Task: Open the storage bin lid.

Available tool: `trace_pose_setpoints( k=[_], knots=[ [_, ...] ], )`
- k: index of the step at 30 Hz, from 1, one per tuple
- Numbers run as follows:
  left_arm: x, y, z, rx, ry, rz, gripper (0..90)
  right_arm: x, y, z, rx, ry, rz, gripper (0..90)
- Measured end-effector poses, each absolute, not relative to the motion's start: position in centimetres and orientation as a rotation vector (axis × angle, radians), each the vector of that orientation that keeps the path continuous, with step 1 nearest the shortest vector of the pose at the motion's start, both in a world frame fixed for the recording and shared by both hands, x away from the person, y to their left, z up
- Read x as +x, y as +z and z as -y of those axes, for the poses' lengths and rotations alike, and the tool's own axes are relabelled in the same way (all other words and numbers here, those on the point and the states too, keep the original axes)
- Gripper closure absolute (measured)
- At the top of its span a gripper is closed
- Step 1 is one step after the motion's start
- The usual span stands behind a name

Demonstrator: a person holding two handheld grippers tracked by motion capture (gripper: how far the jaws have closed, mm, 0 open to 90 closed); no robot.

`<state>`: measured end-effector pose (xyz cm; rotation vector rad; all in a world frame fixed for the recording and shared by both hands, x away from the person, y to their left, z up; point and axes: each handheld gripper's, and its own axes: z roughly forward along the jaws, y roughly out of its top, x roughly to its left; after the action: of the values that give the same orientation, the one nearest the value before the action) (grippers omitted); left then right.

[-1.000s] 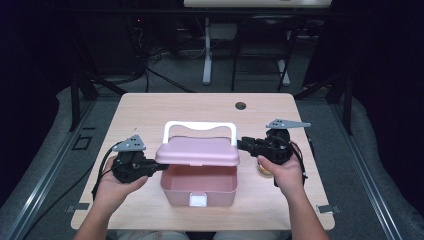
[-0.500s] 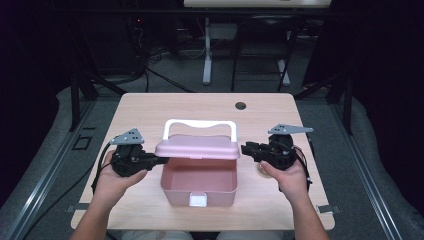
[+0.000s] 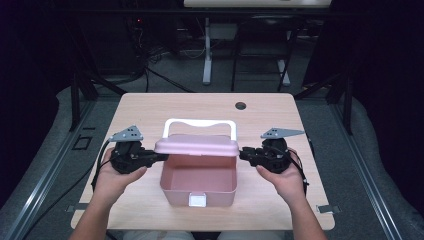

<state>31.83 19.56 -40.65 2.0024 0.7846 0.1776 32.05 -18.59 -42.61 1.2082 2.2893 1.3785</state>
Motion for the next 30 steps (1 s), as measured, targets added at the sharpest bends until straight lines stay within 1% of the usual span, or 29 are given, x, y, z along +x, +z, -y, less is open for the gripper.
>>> trace_pose_setpoints(
  k=[8, 11, 15, 18, 22, 27, 30],
  knots=[
    [31.8, -40.7, -19.6, 2.000, 0.179, -0.784, 89.8, 32.0, -42.7, 17.9, 1.202, 1.391, -2.257, 73.9],
    [31.8, -40.7, -19.6, 1.999, 0.177, -0.788, 89.6, 32.1, -42.8, 17.6, 1.201, 1.391, -2.261, 71.8],
    [31.9, -40.7, -19.7, 2.001, 0.176, -0.788, 88.8, 32.1, -42.9, 17.4, 1.201, 1.390, -2.240, 72.0],
    [31.9, -40.8, -19.8, 2.011, 0.213, -0.808, 86.9, 32.2, -42.9, 17.5, 1.210, 1.408, -2.210, 73.0],
    [32.1, -40.9, -20.3, 1.998, 0.231, -0.834, 85.0, 32.3, -42.8, 17.6, 1.209, 1.433, -2.197, 73.4],
    [32.5, -41.1, -20.6, 1.994, 0.283, -0.863, 80.5, 32.4, -42.5, 17.5, 1.209, 1.437, -2.184, 73.7],
    [32.9, -41.2, -20.8, 1.983, 0.316, -0.868, 76.2, 32.5, -42.3, 17.5, 1.204, 1.440, -2.174, 74.4]
  ],
)
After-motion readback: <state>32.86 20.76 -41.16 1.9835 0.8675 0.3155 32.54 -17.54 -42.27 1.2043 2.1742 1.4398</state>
